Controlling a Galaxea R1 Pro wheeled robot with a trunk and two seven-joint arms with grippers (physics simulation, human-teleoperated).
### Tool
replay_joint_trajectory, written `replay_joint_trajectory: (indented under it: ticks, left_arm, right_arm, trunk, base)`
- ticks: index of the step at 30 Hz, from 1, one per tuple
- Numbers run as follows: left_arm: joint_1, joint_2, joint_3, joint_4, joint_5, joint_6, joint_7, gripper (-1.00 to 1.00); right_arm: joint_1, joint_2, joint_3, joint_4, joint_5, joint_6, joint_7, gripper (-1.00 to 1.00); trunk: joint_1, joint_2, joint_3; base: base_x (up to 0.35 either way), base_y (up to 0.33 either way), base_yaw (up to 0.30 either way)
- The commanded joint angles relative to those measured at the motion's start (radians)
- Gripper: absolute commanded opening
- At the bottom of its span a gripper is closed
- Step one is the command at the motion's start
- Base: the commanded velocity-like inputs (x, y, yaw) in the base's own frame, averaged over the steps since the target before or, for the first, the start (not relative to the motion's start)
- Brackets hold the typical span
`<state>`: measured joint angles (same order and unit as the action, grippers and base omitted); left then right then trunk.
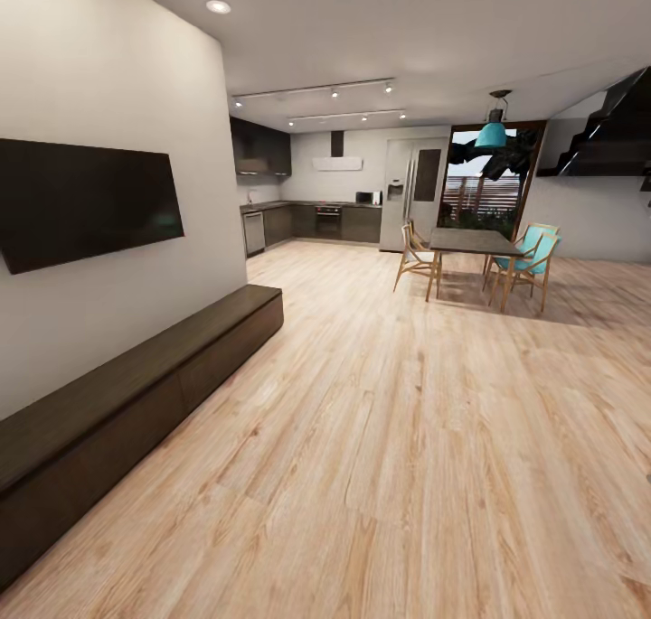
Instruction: Turn on the radio receiver that's on the table in the living room.
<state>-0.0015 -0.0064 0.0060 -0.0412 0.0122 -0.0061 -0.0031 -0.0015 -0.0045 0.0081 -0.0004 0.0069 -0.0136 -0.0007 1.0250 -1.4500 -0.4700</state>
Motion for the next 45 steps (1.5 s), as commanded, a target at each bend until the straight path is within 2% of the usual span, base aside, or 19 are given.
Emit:
replay_joint_trajectory:
  ticks: [1,17,24,45]
  left_arm:
    - [0.0,0.0,0.0,0.0,0.0,0.0,0.0,1.0]
    - [0.0,0.0,-0.001,-0.002,0.0,0.0,0.0,1.0]
    - [0.0,0.0,-0.001,-0.002,0.0,0.0,0.0,1.0]
    - [0.0,0.0,-0.001,-0.002,0.0,-0.001,-0.002,1.0]
  right_arm:
    - [0.0,0.0,0.0,0.0,-0.001,0.0,0.0,1.0]
    - [0.0,0.0,-0.002,0.0,-0.002,-0.005,-0.002,1.0]
    - [0.0,0.0,-0.001,0.0,-0.001,-0.03,-0.001,1.0]
    - [0.0,0.0,0.0,0.0,-0.001,-0.034,-0.001,1.0]
  trunk:
    - [0.0,0.0,0.0]
    - [0.0,0.0,0.0]
    - [0.0,0.0,0.0]
    - [0.0,0.0,0.0]
  base:
    - [0.0,0.0,0.0]
    - [0.0,0.0,-0.012]
    - [0.0,0.0,-0.206]
    - [0.0,0.0,-0.242]
